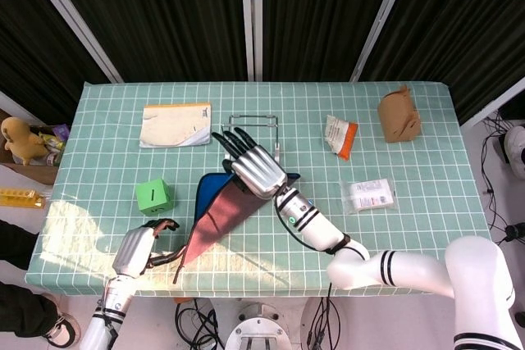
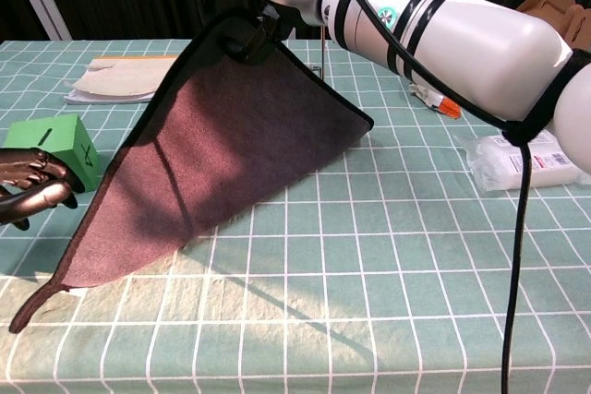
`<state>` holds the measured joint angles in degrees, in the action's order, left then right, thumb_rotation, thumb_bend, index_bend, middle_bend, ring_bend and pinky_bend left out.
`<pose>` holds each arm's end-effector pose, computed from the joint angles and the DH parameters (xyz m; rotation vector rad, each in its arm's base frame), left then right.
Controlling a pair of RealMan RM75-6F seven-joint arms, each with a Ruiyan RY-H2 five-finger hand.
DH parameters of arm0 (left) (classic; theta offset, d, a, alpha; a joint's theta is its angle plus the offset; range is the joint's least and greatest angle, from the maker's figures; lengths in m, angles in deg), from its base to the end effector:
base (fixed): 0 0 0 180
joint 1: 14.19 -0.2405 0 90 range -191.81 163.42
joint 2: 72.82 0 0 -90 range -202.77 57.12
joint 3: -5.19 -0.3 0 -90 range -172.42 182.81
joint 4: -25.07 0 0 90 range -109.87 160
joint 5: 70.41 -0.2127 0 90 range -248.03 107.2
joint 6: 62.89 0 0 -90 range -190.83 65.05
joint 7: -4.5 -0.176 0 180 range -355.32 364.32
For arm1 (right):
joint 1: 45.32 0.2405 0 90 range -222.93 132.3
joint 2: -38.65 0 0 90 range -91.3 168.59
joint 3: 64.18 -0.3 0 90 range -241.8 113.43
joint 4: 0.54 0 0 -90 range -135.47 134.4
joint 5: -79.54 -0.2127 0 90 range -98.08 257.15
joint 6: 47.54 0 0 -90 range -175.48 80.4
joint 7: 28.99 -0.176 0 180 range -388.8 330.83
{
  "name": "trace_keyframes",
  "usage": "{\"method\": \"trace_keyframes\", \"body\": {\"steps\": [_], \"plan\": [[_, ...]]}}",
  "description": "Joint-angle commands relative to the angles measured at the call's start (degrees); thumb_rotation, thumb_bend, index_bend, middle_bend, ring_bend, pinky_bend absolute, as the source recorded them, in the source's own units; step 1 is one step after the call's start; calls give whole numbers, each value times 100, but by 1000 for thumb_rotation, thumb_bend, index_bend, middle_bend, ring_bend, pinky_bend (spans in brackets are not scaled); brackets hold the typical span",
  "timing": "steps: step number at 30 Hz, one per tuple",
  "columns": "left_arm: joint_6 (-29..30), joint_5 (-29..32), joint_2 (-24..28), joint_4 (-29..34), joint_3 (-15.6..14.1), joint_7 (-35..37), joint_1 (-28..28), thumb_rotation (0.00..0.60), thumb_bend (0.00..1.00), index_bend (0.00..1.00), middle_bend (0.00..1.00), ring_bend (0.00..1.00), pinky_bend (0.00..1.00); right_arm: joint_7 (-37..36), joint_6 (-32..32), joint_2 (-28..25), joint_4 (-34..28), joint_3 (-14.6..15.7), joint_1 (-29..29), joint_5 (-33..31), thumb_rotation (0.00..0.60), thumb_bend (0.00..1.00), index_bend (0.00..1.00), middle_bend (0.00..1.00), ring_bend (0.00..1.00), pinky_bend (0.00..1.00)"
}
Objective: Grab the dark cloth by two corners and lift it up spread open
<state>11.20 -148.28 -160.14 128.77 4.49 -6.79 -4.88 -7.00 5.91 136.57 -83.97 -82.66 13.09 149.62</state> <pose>-0.2548 0.2062 -0.0104 -1.4514 -1.4389 -1.0413 0.0099 -0.4121 -0.0618 2.0582 -0.6721 1.2964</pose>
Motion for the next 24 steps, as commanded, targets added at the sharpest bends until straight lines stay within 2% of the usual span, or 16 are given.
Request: {"method": "trace_keyframes", "body": {"steps": [1,9,15,17,20,22,24], "plan": [[11,156,-187,-66,15,-370,16,175,131,366,379,343,450,-18,-6,8,20,4,18,-25,600,503,869,7,0,0],[-12,210,-317,-40,-56,-541,20,241,158,395,384,347,432,-72,6,9,89,-24,81,-82,600,503,868,7,0,0],[-67,252,-434,-101,-49,-615,61,248,164,414,385,347,417,-95,-10,13,127,-11,119,-122,600,503,868,4,0,0],[-96,276,-476,-109,-22,-619,88,268,179,431,385,347,418,-99,-7,20,141,3,128,-126,600,503,868,4,0,0],[-107,302,-554,-138,40,-595,121,337,259,462,390,347,420,-107,10,33,159,22,134,-130,600,507,867,3,0,0],[-134,343,-588,-172,74,-551,139,403,359,494,400,347,421,-106,27,25,155,32,133,-122,600,508,867,1,0,0],[-203,436,-608,-193,116,-505,169,464,403,522,404,347,423,-115,58,8,138,37,125,-108,600,507,867,0,0,0]]}}
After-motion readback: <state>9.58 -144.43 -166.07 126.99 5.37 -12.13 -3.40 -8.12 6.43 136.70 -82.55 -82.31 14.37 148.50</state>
